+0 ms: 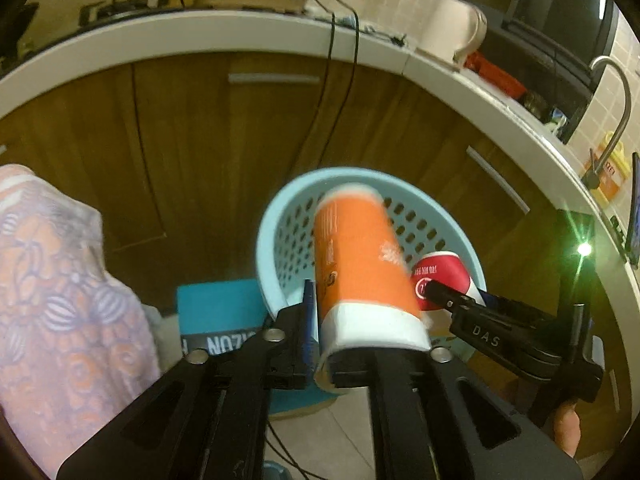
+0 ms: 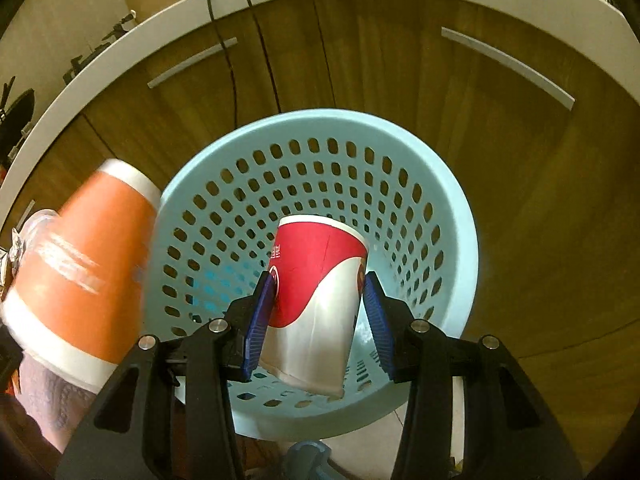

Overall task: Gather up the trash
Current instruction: 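Carry both cups over the blue wastebasket and open both tools, then grasp the red plastic bag with the left tool while the right tool grasps the orange snack packet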

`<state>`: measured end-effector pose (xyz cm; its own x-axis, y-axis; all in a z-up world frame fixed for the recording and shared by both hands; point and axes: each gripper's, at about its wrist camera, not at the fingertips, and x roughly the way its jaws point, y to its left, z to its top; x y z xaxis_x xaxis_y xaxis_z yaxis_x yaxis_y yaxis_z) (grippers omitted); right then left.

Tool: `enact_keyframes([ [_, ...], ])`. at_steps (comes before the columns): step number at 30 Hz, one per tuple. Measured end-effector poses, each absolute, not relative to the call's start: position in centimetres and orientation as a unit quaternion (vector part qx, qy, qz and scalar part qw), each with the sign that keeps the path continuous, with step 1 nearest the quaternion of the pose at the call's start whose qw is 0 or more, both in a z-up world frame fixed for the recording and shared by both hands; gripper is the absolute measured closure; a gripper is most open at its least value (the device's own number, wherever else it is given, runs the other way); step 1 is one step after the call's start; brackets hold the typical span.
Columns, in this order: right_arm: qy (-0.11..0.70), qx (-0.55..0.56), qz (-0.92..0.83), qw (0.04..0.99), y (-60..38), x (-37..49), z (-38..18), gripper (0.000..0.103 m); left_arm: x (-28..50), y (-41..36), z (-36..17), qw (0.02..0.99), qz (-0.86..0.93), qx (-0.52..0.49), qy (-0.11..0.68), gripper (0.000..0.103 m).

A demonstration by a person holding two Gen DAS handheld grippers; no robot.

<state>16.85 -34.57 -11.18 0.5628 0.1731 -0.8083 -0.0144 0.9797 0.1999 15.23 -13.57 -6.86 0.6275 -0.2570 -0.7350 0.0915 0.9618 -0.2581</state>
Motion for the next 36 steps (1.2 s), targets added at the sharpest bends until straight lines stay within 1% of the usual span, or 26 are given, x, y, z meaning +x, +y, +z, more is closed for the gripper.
enact_keyframes([
  [1, 0.467, 0.086, 0.053, 0.878, -34.7, 16.8, -11.3, 0.058, 15.4, -13.7, -7.1, 0.894, -0.097, -0.098, 0.426, 0.069],
  [2, 0.467, 0.087, 0.053, 0.878, -34.8, 16.7, -11.4, 0.055, 15.3, -13.7, -7.3, 0.894, -0.093, -0.095, 0.428, 0.057],
  [3, 0.467, 0.087, 0.052, 0.878, -34.9, 16.7, -11.4, 0.053, 15.3, -13.7, -7.5, 0.893, -0.092, -0.091, 0.430, 0.055],
  [4, 0.466, 0.088, 0.051, 0.879, -35.0, 16.6, -11.4, 0.050, 15.2, -13.7, -7.6, 0.892, -0.092, -0.087, 0.433, 0.055],
  [9, 0.455, 0.089, 0.058, 0.884, -34.6, 16.5, -10.4, 0.049, 14.3, -12.6, -7.2, 0.892, -0.089, -0.095, 0.433, 0.055],
  [16, 0.415, 0.076, 0.097, 0.901, -32.1, 14.8, -7.2, 0.049, 11.4, -10.3, -4.3, 0.910, -0.070, -0.109, 0.394, 0.055],
  [22, 0.374, 0.055, 0.158, 0.912, -27.4, 12.7, -3.8, 0.049, 6.3, -5.9, -0.9, 0.930, -0.017, -0.126, 0.345, 0.055],
  [28, 0.334, 0.020, 0.240, 0.911, -20.8, 9.3, -0.4, 0.049, 0.2, 0.0, 2.3, 0.943, 0.069, -0.145, 0.293, 0.055],
  [29, 0.330, 0.015, 0.252, 0.910, -19.7, 8.9, 0.0, 0.049, -1.2, 1.4, 2.9, 0.944, 0.087, -0.148, 0.282, 0.054],
  [30, 0.327, 0.010, 0.262, 0.908, -18.8, 8.3, 0.3, 0.049, -2.2, 2.3, 3.4, 0.944, 0.104, -0.150, 0.274, 0.051],
  [33, 0.318, -0.008, 0.296, 0.900, -15.4, 6.9, 1.1, 0.049, -5.5, 5.3, 4.5, 0.943, 0.158, -0.159, 0.248, 0.045],
  [36, 0.309, -0.026, 0.327, 0.893, -12.1, 5.4, 1.5, 0.049, -8.4, 8.4, 5.1, 0.934, 0.210, -0.172, 0.232, 0.043],
])
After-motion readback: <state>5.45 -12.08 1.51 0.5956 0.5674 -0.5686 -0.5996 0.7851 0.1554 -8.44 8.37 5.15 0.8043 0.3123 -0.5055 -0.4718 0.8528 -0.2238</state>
